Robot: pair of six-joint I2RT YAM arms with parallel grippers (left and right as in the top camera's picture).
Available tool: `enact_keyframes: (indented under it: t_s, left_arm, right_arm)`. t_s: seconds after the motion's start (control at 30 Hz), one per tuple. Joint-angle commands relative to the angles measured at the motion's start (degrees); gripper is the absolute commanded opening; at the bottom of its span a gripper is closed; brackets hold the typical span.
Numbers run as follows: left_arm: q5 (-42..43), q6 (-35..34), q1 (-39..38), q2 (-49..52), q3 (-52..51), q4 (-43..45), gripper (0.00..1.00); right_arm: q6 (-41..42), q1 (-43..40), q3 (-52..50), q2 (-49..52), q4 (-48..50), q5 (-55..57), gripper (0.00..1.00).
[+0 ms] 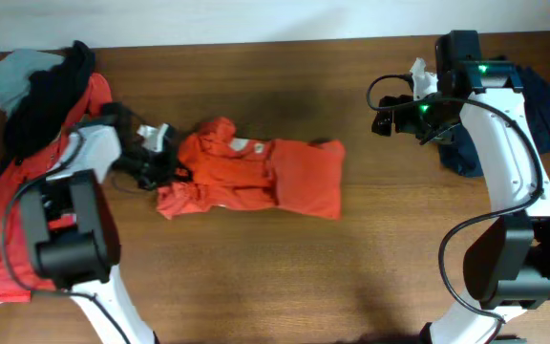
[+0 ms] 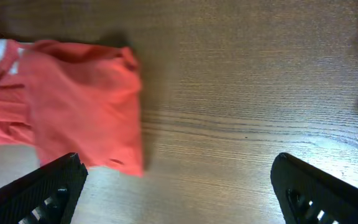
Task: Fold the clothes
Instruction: 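Grasp the left end of the orange bundle with the left gripper, then fold the left end over toward the right with the left gripper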
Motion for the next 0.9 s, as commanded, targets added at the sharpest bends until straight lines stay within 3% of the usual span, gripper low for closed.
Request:
enact_keyframes:
  t_s: [0.0, 0.23, 0.5, 0.87]
  left_arm:
    - [-1.0, 0.7, 1.8, -5.7, 0.1, -0.1, 0.0]
    - [-0.9, 0.1, -0.3, -8.6, 0.8, -0.1, 0.01]
    - [-2.6, -2.1, -10.9, -12.5, 4.6, -0.1, 0.01]
    - [-17.0, -4.6, -29.4, -12.8, 10.4, 1.2, 0.01]
  right_arm:
    - [-0.7, -0.2, 0.7, -1.2, 0.0, -0.7, 0.99]
    - [-0.6, -0.2, 0.7, -1.2, 0.0, -0.7, 0.99]
    - [-0.6, -0.2, 0.7, -1.2, -0.1, -0.7, 0.99]
    - [-0.6, -0.2, 0.7, -1.2, -0.5, -0.7, 0.99]
